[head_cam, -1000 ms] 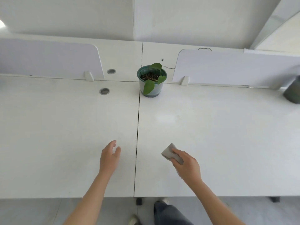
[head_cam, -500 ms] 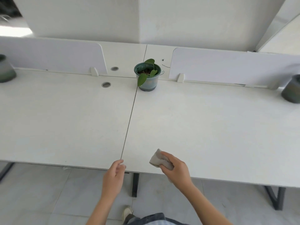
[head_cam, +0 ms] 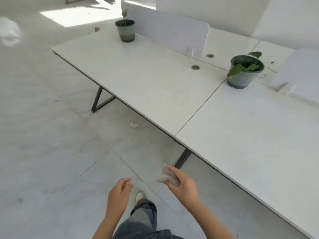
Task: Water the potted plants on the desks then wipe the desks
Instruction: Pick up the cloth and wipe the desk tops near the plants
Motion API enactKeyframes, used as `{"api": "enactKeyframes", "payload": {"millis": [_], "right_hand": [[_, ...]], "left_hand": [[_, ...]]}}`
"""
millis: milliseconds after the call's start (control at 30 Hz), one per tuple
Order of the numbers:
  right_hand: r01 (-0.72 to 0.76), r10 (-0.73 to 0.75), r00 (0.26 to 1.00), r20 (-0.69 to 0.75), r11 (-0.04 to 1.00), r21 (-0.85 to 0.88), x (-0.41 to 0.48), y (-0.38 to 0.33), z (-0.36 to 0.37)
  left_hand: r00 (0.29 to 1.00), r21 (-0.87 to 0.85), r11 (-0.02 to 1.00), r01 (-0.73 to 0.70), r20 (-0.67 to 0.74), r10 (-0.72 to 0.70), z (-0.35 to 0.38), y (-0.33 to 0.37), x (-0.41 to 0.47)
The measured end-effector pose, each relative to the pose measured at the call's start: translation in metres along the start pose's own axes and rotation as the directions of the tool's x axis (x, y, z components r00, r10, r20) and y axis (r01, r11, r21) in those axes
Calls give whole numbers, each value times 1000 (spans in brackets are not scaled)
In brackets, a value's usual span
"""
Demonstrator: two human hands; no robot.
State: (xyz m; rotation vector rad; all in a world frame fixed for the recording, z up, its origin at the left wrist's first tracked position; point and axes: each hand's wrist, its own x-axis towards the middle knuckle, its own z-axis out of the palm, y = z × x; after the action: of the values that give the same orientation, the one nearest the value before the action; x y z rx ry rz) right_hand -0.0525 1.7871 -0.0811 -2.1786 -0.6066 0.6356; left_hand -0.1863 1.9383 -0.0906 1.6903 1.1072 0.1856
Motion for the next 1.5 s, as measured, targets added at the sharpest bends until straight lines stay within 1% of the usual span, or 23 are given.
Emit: {"api": "enactKeyframes", "payload": {"millis": [67,200,300,467,567,633,767,900,1033,1167,1233,1300,1500], "right_hand": [[32,-31,998,46,999,-20,1,-14,18],[77,-68,991,118,994,-77,16,-43,60],[109,-98,987,130,991,-83,35,-84,101],[170,-155,972,174,983,-75,64,-159,183],[163,-145,964,223,984,-66,76,-192,228],[169,-141,958,249,981,-91,85,-208,247],[157,-114,954,278,978,-138,113,-228,266],[172,-126,952,280,974,-146,162,-246,277],[188,-163,965,205,976,-110,242,-285,288],[223,-215,970,117,973,-56,328,-343,292],[240,-236,965,114,970,-27,364,-367,294],[237,-234,964,122,971,-7,392,-380,299],[215,-199,963,181,974,-73,445,-387,314]], "left_hand": [[998,-39,999,26,-56,-28,-18,-9,-2],[997,-48,997,54,-60,-57,-55,-27,8],[996,-43,998,37,-84,-41,-104,-39,30],[968,-85,996,39,-242,-58,-213,-61,67],[942,-133,989,68,-317,-108,-263,-81,84],[929,-159,981,113,-333,-161,-283,-92,96],[932,-169,968,184,-284,-226,-298,-101,125],[951,-120,974,193,-222,-215,-306,-92,178],[951,-86,982,167,-251,-183,-333,-69,252],[931,-116,989,92,-341,-127,-373,-31,324],[912,-163,985,63,-392,-123,-388,-14,356],[902,-196,978,70,-406,-146,-394,-5,381],[916,-235,962,142,-337,-217,-399,2,439]]}}
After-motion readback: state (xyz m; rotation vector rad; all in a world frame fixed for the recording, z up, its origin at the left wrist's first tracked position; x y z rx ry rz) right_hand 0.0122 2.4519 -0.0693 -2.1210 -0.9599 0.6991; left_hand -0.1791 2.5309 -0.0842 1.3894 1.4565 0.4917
